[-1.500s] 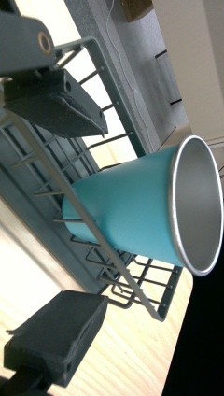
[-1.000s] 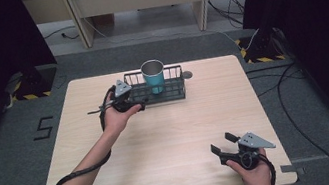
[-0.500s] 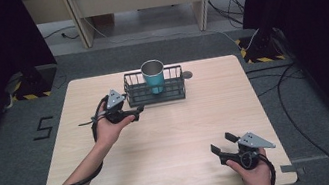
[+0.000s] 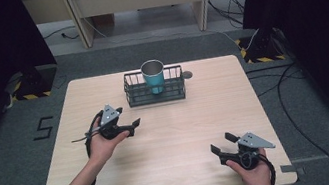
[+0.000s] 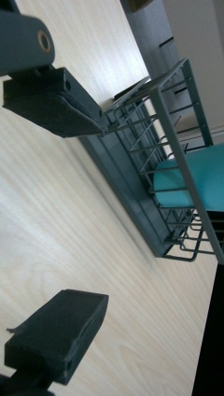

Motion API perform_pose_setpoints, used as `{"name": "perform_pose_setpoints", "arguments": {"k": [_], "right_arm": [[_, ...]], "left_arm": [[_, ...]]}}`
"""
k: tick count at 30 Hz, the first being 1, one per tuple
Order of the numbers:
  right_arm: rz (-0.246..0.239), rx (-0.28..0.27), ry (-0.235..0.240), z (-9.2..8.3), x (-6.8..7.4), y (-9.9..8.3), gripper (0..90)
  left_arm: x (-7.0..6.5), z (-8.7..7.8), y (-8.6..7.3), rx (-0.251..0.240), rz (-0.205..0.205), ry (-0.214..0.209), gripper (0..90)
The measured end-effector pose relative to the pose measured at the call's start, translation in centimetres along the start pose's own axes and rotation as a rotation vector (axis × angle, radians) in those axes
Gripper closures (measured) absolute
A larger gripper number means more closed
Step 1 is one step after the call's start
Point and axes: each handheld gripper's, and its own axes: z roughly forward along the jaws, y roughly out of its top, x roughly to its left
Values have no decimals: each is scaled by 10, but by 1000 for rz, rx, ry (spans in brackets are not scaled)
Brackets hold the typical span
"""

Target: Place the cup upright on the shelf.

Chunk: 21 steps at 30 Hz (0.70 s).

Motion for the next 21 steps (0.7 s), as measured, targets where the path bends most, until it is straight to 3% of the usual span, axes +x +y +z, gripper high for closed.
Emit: {"name": "perform_pose_setpoints", "arguments": {"k": [21], "right_arm": [[-5,5,-4,0,0,0,225]], "left_arm": [[-2,-42,-55,34,-8,11,151]]}}
